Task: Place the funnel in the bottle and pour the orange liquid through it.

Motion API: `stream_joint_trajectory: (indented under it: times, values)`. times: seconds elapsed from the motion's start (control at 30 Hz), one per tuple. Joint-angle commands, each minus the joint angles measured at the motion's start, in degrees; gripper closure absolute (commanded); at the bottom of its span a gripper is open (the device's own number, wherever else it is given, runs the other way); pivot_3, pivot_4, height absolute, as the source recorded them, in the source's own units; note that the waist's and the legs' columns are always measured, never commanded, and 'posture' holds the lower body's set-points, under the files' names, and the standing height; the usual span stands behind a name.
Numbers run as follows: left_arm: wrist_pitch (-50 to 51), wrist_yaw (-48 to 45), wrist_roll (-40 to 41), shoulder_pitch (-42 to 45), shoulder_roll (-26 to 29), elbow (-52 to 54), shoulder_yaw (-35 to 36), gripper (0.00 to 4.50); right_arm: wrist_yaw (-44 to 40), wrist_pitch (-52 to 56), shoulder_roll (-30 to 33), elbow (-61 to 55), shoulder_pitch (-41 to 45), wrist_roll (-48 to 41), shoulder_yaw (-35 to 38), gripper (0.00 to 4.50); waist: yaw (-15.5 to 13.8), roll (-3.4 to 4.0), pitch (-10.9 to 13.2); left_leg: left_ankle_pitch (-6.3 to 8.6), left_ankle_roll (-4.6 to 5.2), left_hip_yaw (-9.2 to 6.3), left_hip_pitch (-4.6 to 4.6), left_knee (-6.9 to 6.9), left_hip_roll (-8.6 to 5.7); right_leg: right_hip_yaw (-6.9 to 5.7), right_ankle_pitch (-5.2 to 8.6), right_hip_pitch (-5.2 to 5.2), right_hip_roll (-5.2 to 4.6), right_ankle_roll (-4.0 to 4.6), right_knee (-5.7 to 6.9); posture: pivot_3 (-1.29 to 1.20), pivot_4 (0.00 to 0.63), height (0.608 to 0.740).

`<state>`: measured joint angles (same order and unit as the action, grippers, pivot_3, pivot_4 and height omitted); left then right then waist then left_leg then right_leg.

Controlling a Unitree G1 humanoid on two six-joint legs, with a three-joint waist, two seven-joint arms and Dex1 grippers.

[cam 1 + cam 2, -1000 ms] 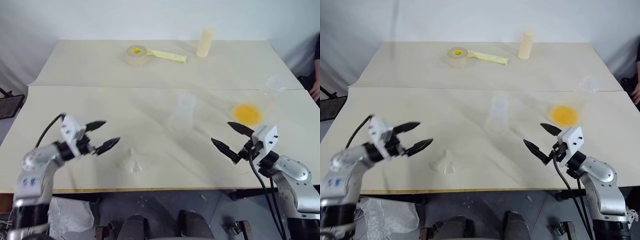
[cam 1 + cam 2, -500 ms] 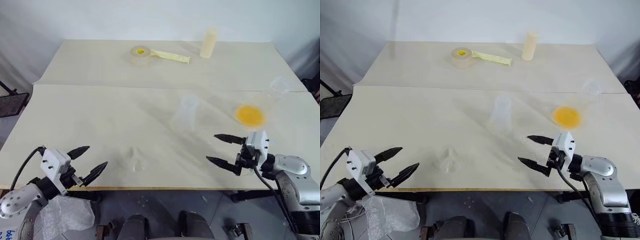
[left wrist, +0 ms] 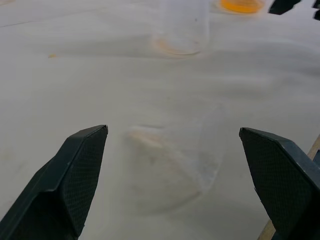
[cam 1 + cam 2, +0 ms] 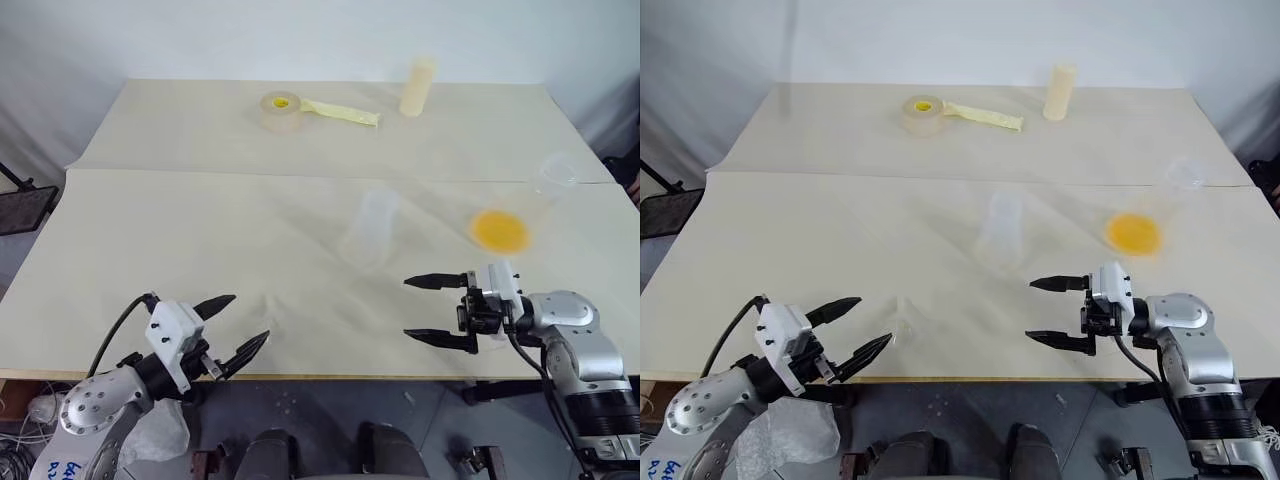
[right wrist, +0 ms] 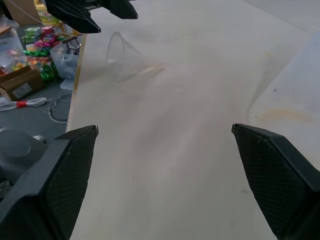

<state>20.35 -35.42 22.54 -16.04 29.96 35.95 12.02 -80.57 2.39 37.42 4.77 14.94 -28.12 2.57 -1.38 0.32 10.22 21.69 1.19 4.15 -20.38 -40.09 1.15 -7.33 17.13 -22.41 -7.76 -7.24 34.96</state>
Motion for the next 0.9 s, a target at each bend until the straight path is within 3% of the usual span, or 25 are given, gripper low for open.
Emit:
stream_joint_trajectory:
  times: [0.03,0.37,0.47,0.8,0.87,0.9]
  values:
    - [-1.6,0.7,-3.4,1.3,1.0,-0.5,-2.5,0.02,0.6,-0.9,-0.5,-1.4,-0.3,-0.2,0.3,0.00,0.0,0.00,0.0,0.00,0.00,0.01,0.00,0.00,-0.10,0.01,0.00,0.00,0.00,0.00,-0.01,0.00,0.150,0.740]
    - [0.5,-0.1,-6.8,7.7,4.5,-2.7,-5.4,0.02,3.0,-1.5,-1.0,-2.3,-1.6,0.5,0.7,0.00,0.0,0.00,0.0,0.00,0.00,0.02,0.00,-0.01,-0.18,0.01,0.00,0.00,0.00,0.00,0.00,0.00,0.150,0.740]
    - [-1.3,-2.1,-7.9,10.2,6.8,-4.8,-5.7,0.62,3.6,-2.2,-1.2,-2.5,-2.3,0.6,1.0,0.00,-0.1,0.00,0.0,0.00,0.00,0.00,0.00,-0.01,-0.19,0.01,0.00,0.00,-0.01,0.00,0.01,0.00,0.150,0.740]
    - [-1.8,-5.9,-6.8,14.7,8.1,-8.0,-6.1,3.90,4.7,-2.7,-1.2,-3.2,-3.0,0.1,1.8,0.00,0.0,0.00,0.0,0.00,0.00,0.02,0.00,-0.01,-0.20,0.00,0.00,-0.01,0.00,0.00,0.01,0.00,0.150,0.740]
    - [-1.6,-6.4,-6.4,15.3,8.3,-8.4,-5.6,4.45,5.1,-2.8,-1.2,-3.3,-3.2,0.0,2.0,0.00,-0.1,0.00,0.0,0.00,0.00,0.02,0.00,-0.01,-0.20,0.00,0.00,0.00,0.00,0.00,0.01,0.00,0.150,0.740]
    - [-1.5,-6.7,-6.2,15.6,8.4,-8.6,-5.4,4.45,5.3,-2.8,-1.1,-3.4,-3.2,-0.2,2.1,0.00,-0.1,0.00,0.0,0.00,0.00,0.01,0.00,-0.02,-0.20,0.00,0.00,0.00,0.00,0.00,0.02,0.00,0.150,0.740]
